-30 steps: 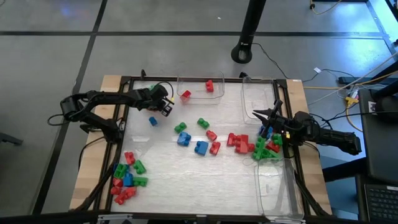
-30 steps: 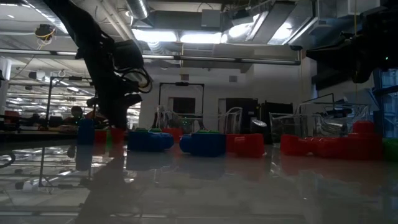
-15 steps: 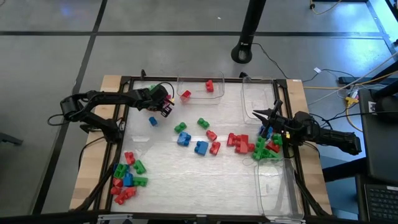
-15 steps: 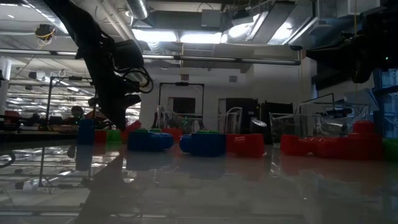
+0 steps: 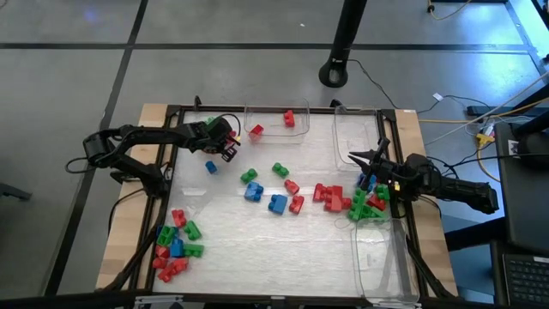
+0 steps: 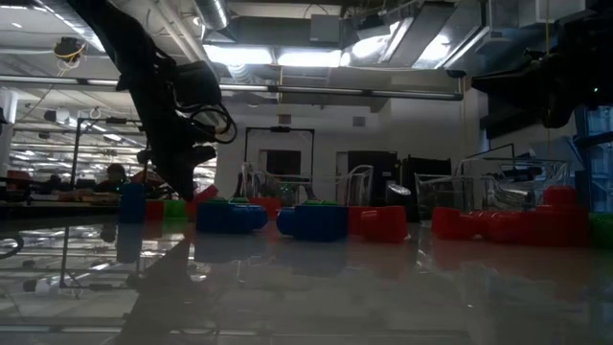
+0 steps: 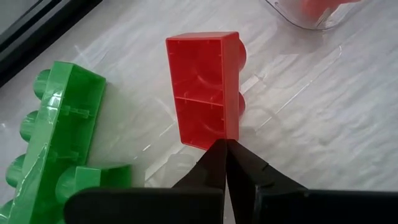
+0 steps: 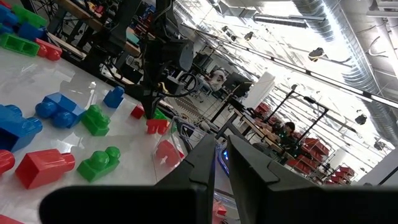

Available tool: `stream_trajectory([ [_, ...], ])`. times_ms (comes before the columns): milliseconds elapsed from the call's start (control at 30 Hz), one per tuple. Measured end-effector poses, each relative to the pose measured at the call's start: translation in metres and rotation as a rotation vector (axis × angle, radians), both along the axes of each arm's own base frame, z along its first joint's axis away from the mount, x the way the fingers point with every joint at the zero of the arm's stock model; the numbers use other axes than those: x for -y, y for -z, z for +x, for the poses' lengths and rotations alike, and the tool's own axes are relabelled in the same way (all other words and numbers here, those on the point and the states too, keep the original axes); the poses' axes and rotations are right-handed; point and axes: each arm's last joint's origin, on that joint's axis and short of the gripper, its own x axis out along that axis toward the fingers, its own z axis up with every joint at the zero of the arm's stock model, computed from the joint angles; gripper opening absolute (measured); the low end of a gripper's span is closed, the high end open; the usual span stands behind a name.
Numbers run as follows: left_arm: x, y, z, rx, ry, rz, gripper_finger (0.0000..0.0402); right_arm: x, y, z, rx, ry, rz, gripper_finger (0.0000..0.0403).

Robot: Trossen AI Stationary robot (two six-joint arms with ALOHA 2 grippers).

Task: Sort blocks
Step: Put the red game piece into the top left transparent bin

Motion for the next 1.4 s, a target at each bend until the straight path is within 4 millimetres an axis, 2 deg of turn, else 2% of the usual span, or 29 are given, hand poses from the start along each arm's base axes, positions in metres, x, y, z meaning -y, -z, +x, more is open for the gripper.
stream_trajectory([
  [200,0.007,-0.002,-0.004,-0.069,0.017,-0.041,0.0001,0.0,0.001,0.0,-0.008,0.0,0.001,0.0044],
  [500,0.026,-0.035,-0.002,-0.051,0.086,-0.031,0.0,0.0,0.001,0.0,-0.007,0.0,0.001,0.0044],
  [800,0.026,-0.032,0.001,-0.021,0.072,-0.028,0.0004,0.0,0.001,0.0,-0.006,0.0,0.001,0.0044],
  [900,0.025,-0.031,0.004,0.016,0.068,-0.043,0.0028,0.0,0.001,0.0,-0.007,0.0,0.001,0.0044],
  [1200,0.02,-0.016,0.011,-0.019,0.067,-0.076,0.0154,0.0,0.001,0.0,-0.006,0.0,0.001,0.0044],
  [1400,0.014,-0.016,0.007,-0.031,0.048,-0.069,0.0181,0.0,0.001,0.0,-0.007,0.0,0.001,0.0044],
])
